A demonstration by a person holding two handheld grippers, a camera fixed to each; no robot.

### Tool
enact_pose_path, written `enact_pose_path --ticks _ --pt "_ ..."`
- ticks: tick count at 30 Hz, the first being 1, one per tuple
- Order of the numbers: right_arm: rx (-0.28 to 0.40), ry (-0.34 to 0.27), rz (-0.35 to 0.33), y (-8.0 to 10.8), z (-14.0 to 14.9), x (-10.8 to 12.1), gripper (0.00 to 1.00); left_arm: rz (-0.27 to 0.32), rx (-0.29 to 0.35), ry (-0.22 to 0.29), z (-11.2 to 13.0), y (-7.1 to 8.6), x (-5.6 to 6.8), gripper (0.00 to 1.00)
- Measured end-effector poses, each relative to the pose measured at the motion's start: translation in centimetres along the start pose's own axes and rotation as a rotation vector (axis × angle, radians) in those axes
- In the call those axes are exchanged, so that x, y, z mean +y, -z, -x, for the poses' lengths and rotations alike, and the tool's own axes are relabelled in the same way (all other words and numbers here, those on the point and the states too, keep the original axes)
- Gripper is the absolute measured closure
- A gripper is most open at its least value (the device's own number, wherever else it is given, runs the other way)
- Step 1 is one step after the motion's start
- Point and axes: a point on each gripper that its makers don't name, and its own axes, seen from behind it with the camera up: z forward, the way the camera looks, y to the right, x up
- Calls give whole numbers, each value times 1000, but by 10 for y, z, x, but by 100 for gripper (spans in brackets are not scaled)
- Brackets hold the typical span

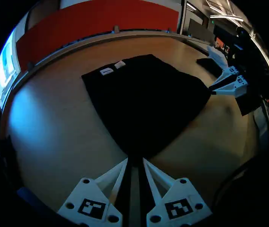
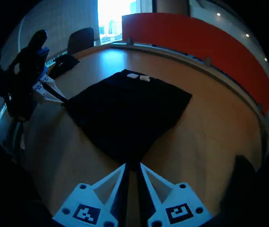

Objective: Fold towel

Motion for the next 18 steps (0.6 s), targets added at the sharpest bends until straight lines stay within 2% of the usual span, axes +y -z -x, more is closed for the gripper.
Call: enact_pose_path --ticks 12,16,18 --pt "-7 1 -5 -1 2 1 88 2 -19 -20 2 -4 2 88" --pt "-7 3 -9 -1 2 0 88 0 -21 -13 1 -3 2 95" --pt "-8 7 -9 -1 2 0 88 -1 -23 -5 1 -2 1 96"
